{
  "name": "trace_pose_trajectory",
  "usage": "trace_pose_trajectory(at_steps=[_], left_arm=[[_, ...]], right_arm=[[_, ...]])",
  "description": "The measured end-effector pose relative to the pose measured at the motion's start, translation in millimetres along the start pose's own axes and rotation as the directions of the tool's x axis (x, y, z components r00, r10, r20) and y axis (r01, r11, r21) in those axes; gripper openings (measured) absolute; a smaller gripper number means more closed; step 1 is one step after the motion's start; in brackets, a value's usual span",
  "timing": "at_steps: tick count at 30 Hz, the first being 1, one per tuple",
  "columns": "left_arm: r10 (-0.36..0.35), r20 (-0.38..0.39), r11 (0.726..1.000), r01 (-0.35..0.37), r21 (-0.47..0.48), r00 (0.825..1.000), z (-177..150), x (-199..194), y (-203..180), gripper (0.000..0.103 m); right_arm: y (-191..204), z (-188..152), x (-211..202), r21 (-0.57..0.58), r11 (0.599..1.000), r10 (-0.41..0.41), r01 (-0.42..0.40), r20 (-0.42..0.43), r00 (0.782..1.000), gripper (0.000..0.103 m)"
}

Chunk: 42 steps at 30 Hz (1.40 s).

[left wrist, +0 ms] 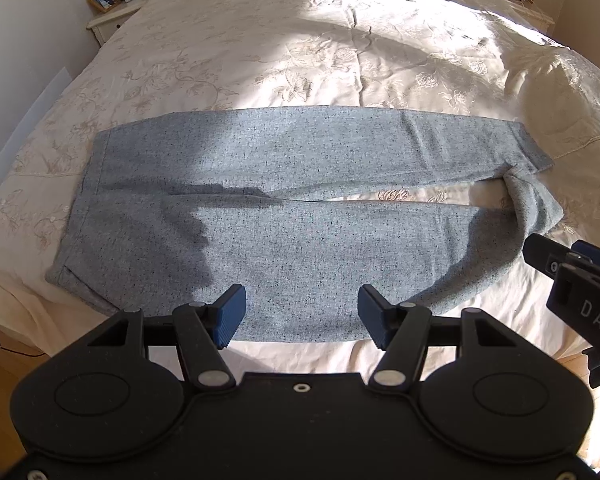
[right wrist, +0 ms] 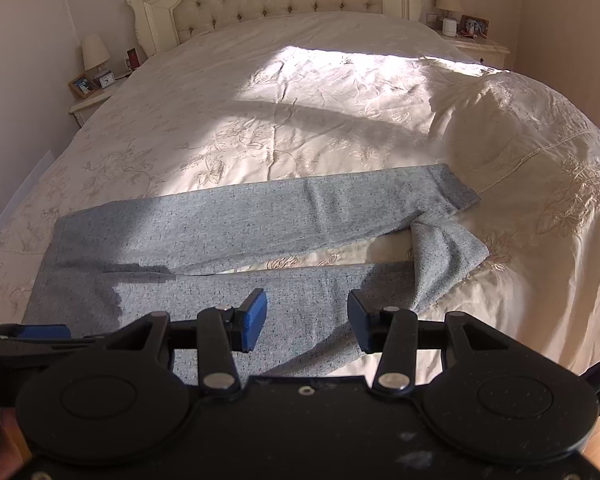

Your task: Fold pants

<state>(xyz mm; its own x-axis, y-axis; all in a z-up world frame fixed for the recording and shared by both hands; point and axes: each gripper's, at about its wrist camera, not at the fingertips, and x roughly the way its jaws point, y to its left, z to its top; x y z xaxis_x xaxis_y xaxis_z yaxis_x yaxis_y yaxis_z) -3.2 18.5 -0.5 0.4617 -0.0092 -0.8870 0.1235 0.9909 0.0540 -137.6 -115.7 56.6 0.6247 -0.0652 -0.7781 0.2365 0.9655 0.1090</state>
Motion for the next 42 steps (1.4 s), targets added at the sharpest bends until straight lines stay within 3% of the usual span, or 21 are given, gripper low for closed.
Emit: trace_pose_trajectory(at_steps=[42], left_arm=[[0.001,-0.011,1.000,-0.001,-0.025,1.000,-3.7,3.4,9.5,0.065]], right_arm=[[7.7,-2.7,0.6,-0.015,1.000,0.006,-0.006,-0.012,1.000,0.048]])
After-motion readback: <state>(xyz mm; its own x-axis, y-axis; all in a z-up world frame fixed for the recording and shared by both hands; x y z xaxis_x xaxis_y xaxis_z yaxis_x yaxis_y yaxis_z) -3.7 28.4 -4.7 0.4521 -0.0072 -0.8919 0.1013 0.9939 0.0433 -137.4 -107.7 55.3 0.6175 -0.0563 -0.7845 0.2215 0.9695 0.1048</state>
